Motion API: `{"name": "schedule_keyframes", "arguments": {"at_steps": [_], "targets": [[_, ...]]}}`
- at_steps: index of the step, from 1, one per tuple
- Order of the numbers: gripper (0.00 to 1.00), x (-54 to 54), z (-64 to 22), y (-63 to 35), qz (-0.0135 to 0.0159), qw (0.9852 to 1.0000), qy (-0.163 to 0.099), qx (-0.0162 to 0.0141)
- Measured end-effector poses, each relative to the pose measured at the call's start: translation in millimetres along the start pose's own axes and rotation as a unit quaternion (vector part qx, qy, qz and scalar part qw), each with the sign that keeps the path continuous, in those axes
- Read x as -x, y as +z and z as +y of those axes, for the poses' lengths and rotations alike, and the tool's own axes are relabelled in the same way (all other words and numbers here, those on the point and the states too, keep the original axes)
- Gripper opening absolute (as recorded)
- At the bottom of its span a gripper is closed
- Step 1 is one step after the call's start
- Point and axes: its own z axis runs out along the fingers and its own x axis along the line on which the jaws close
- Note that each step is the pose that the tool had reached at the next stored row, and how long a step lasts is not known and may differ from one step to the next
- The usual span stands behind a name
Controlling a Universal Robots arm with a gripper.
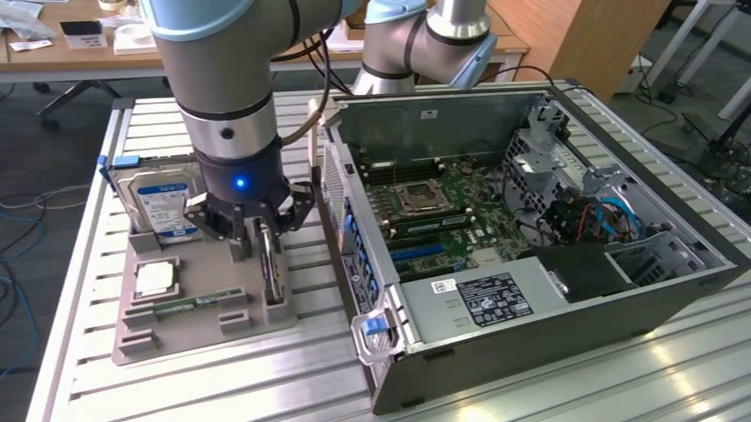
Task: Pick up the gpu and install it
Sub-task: 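Pick up the gpu and move the gpu toward the slot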
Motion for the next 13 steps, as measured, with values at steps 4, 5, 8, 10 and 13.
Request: {"name": "schedule_keyframes", "arguments": {"at_steps": [4, 5, 8, 10, 13], "targets": [[0.42, 1.1, 0.0, 2.9, 0.0, 1.0, 0.0, 0.0], [0.42, 1.1, 0.0, 4.0, 0.0, 1.0, 0.0, 0.0], [0.42, 1.4, -0.2, 7.9, 0.0, 1.0, 0.0, 0.0], [0.42, 1.4, -0.3, 10.1, 0.0, 1.0, 0.0, 0.0], [0.42, 1.4, -0.3, 10.4, 0.0001, 1.0, 0.0, -0.0001]]}}
